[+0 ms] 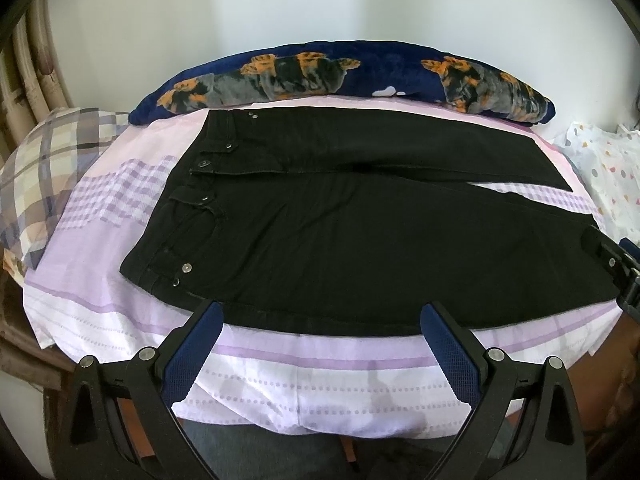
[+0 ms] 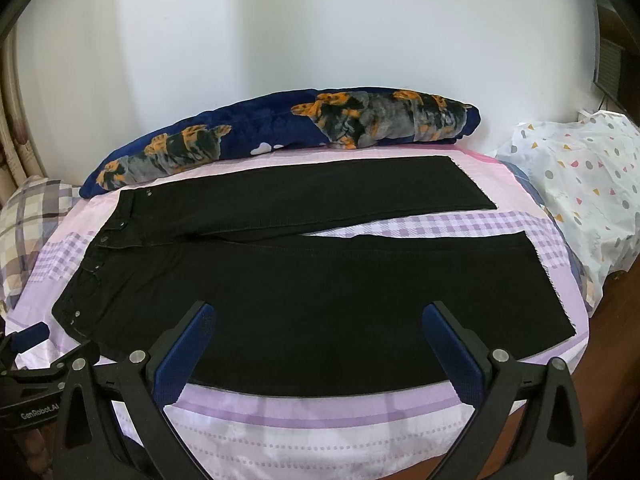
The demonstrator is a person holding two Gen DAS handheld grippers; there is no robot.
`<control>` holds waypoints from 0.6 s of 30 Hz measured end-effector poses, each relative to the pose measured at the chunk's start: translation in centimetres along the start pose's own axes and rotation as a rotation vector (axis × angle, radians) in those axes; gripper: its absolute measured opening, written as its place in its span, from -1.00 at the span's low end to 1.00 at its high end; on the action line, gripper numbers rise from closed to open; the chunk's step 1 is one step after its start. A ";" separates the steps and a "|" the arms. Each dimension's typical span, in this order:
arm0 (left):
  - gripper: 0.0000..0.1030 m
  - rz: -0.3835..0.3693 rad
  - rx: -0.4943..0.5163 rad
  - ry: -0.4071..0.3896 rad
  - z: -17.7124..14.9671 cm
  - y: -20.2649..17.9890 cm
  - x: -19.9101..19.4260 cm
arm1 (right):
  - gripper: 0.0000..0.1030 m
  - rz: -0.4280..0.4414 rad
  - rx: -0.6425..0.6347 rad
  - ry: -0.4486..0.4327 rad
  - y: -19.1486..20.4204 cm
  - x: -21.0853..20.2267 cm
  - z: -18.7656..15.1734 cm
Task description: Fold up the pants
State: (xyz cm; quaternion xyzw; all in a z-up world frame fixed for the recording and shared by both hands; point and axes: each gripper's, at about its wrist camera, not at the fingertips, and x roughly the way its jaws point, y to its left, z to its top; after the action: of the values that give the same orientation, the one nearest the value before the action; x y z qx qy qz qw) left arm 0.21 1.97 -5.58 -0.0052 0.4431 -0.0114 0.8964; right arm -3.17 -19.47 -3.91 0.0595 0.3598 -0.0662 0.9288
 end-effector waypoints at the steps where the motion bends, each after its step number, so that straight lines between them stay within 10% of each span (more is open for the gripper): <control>1: 0.91 0.000 -0.002 0.002 0.3 -0.1 0.1 | 1.00 -0.002 0.000 0.000 0.1 0.2 0.1; 18: 0.87 0.031 -0.111 -0.043 9.9 9.7 4.5 | 1.00 0.088 0.015 0.086 0.8 6.0 6.2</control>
State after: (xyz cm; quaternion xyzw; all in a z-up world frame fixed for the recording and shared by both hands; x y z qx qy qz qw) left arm 11.02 11.54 -3.34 -0.0483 0.4238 0.0274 0.9040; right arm 5.40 -20.16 -3.39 0.0848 0.3960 -0.0254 0.9140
